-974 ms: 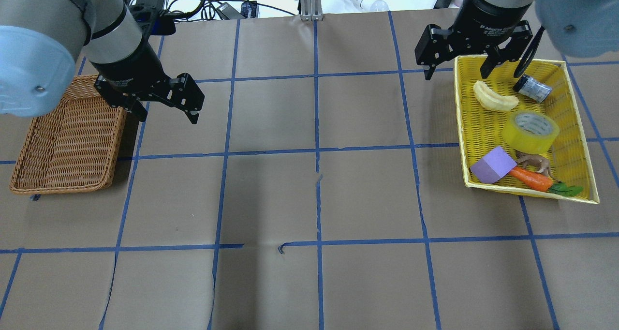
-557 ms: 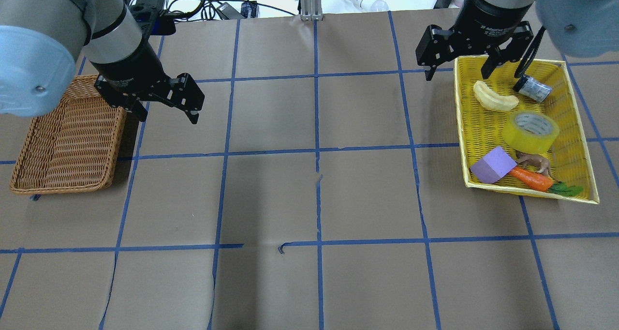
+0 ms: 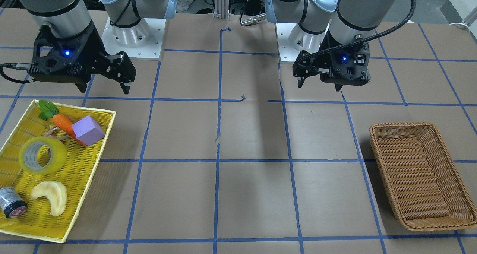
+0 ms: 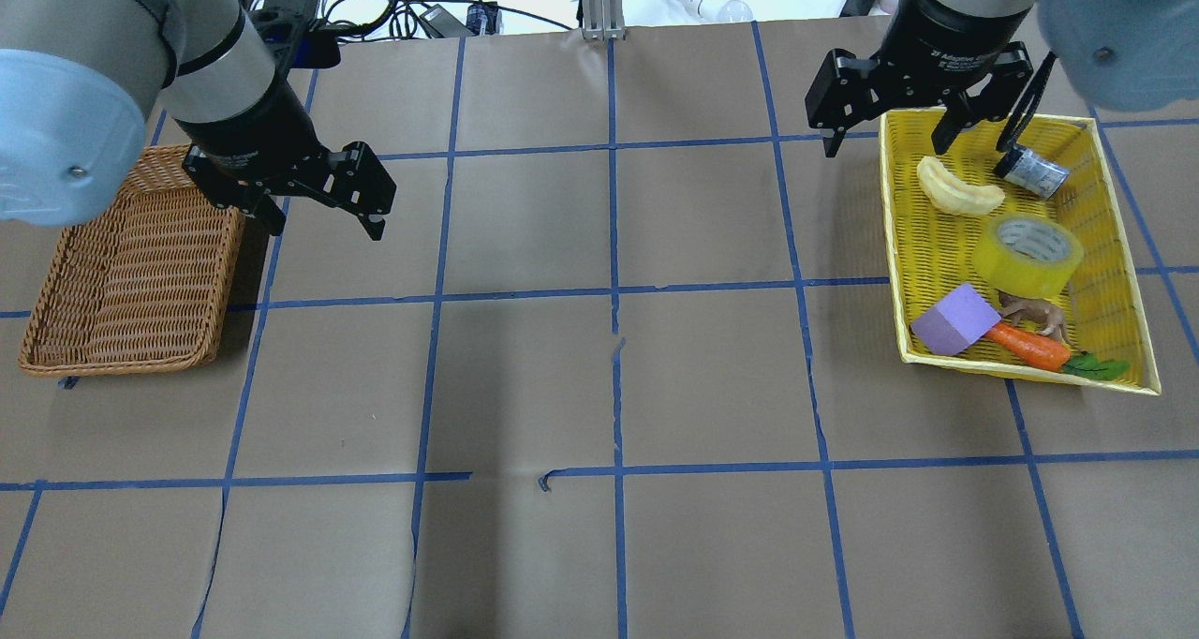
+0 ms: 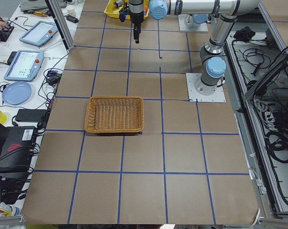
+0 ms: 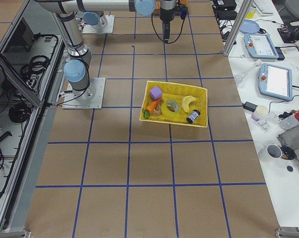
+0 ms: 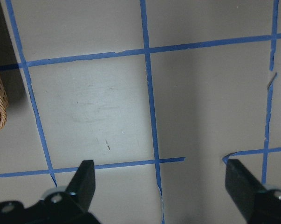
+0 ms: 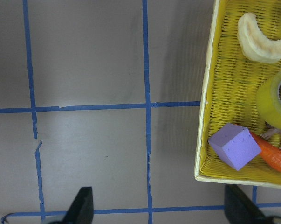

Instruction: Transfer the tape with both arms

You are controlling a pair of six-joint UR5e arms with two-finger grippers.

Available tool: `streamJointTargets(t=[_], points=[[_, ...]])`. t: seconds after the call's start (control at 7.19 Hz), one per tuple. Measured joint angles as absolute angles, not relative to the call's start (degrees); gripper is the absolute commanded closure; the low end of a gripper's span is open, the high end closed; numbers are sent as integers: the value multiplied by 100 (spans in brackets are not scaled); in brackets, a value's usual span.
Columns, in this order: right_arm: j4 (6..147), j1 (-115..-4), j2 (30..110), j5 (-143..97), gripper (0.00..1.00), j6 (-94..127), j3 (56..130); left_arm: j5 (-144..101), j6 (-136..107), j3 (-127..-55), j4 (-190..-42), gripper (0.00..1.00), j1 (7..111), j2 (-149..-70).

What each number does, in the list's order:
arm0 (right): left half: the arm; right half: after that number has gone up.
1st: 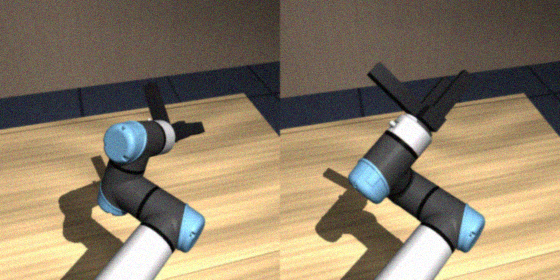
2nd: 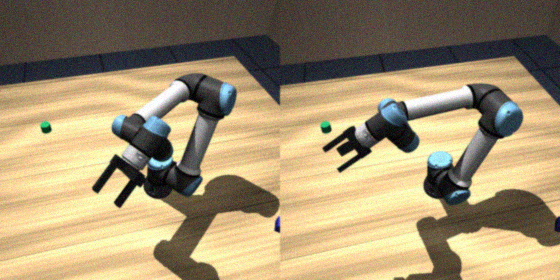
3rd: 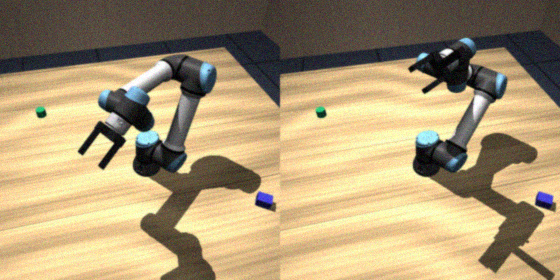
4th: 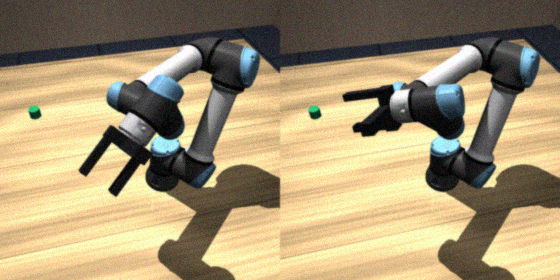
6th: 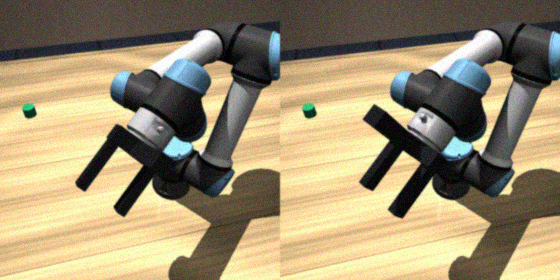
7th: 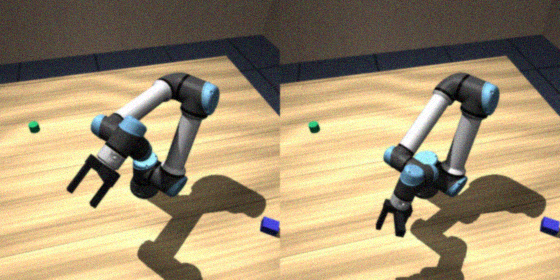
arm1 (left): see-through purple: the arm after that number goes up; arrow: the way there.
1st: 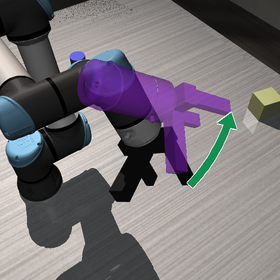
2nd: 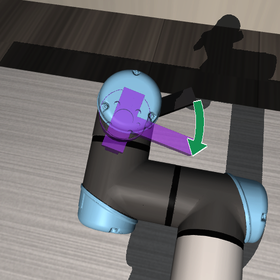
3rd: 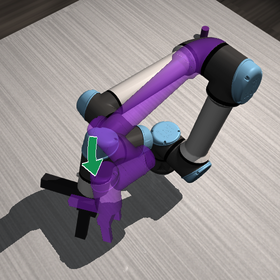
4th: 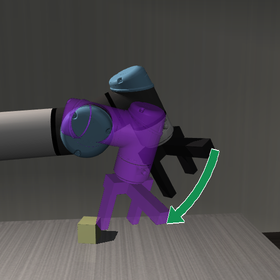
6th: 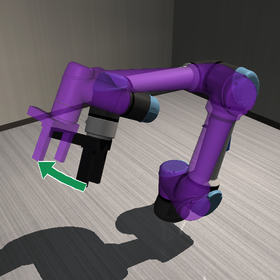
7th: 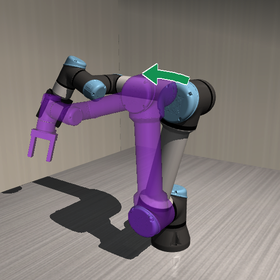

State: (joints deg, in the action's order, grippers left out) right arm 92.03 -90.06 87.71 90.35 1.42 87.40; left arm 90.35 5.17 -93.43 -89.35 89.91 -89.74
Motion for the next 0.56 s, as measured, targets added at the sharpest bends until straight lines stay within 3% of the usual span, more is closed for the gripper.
streamJointTargets(t=[0.56], points=[[9171,-8950,8738,9035,0,101,8681,9033,513,-9341,-8955,0,8995,-8969]])
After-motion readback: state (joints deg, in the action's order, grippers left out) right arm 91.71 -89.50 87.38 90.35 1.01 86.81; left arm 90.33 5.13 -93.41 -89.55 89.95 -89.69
